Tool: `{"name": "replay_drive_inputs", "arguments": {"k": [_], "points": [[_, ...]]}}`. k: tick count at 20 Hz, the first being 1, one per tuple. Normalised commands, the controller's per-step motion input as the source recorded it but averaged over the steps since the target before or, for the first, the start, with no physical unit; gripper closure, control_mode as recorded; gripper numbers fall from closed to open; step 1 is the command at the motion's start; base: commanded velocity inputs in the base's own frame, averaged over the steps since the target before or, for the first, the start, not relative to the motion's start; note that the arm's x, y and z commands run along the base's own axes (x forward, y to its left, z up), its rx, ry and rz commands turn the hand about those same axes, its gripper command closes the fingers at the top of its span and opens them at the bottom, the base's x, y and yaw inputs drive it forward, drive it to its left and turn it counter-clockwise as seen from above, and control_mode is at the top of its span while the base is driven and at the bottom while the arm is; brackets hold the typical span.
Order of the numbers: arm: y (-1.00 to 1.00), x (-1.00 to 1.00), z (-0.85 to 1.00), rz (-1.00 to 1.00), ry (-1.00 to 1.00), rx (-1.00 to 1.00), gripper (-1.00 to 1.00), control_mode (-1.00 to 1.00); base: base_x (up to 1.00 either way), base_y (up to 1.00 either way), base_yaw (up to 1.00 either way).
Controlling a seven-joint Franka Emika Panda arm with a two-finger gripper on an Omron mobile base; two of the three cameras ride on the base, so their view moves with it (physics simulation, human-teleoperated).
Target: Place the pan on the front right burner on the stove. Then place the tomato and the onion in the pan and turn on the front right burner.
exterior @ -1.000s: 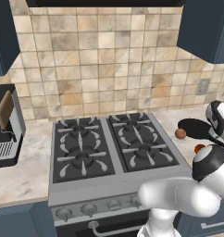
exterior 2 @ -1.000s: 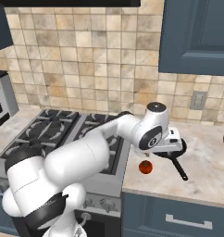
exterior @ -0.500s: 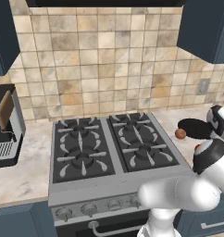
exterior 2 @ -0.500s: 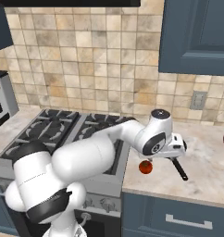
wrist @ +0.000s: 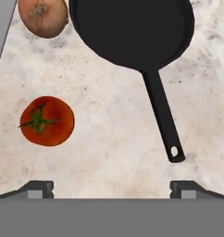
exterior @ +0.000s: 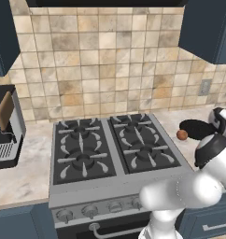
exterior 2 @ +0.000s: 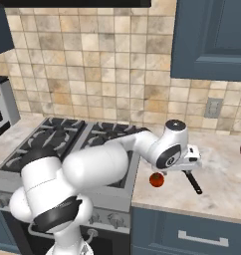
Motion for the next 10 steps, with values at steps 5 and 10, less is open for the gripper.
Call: {"name": "replay_drive_inputs", "arguments": {"k": [5, 10], "points": [[-0.04, 0.31, -0.09, 0.0, 0.0, 0.0, -1.0, -1.0, 0.0, 0.0, 0.0], [-0.27, 0.0, -0.01, 0.01, 0.0, 0.01, -1.0, -1.0, 0.0, 0.0, 0.0]]}}
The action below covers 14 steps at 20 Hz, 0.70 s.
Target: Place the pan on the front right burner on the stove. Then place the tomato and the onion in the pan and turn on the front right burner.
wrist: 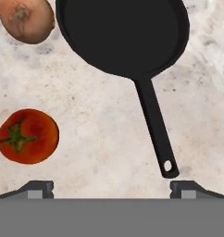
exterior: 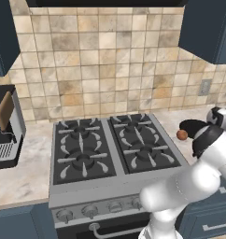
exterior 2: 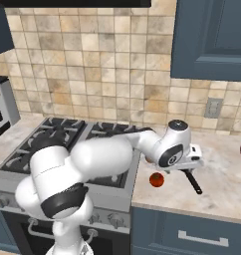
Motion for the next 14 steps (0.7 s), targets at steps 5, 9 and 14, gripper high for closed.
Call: {"name": "replay_drive_inputs", "arguments": {"k": [5, 9, 14], "points": [[-0.29, 0.0, -0.02, 0.03, 0.0, 0.03, -1.0, -1.0, 0.0, 0.0, 0.0], [-0.1, 0.07, -0.11, 0.03, 0.0, 0.02, -1.0, -1.0, 0.0, 0.0, 0.0], [-0.05, 0.15, -0.12, 0.03, 0.0, 0.03, -1.0, -1.0, 0.0, 0.0, 0.0]]}}
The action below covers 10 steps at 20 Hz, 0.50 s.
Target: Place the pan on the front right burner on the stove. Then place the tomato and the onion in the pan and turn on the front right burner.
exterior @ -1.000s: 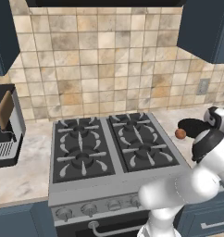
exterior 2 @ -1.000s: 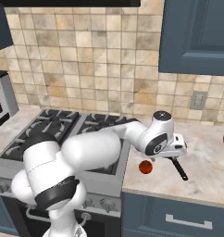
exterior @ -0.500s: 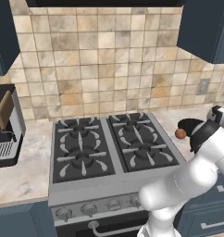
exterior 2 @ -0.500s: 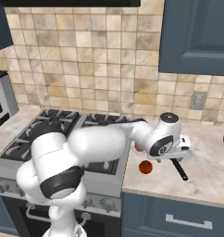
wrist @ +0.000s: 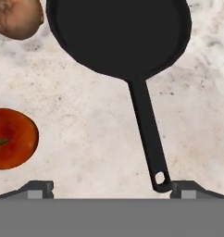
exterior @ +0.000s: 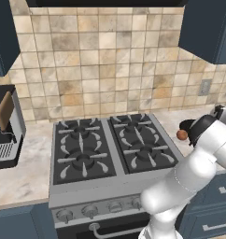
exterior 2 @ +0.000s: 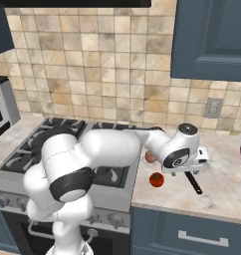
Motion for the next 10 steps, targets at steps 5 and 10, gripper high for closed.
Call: {"name": "replay_drive_inputs", "arguments": {"k": [5, 10], "points": [[-0.17, 0.03, -0.1, 0.05, 0.0, 0.04, -1.0, -1.0, 0.0, 0.0, 0.0], [-0.1, 0.05, -0.09, 0.05, 0.0, 0.02, -1.0, -1.0, 0.0, 0.0, 0.0]]}}
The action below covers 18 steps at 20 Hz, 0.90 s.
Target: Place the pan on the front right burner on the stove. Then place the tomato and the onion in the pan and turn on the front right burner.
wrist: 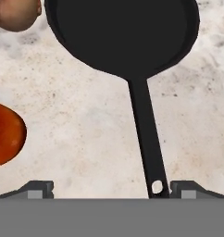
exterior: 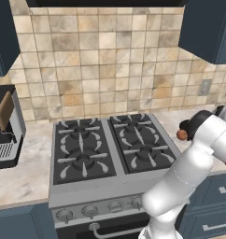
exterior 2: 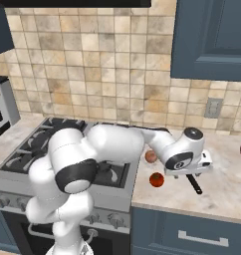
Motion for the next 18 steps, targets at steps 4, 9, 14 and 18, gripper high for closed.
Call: {"name": "replay_drive_inputs", "arguments": {"k": [4, 9, 14, 18], "points": [[-0.04, 0.12, -0.05, 0.04, 0.0, 0.01, -1.0, -1.0, 0.0, 0.0, 0.0], [-0.04, 0.16, -0.03, 0.03, 0.0, 0.0, -1.0, -1.0, 0.0, 0.0, 0.0], [-0.02, 0.14, -0.04, 0.02, 0.0, 0.0, -1.0, -1.0, 0.0, 0.0, 0.0], [-0.02, 0.15, -0.08, 0.02, 0.0, 0.0, -1.0, -1.0, 0.0, 0.0, 0.0]]}}
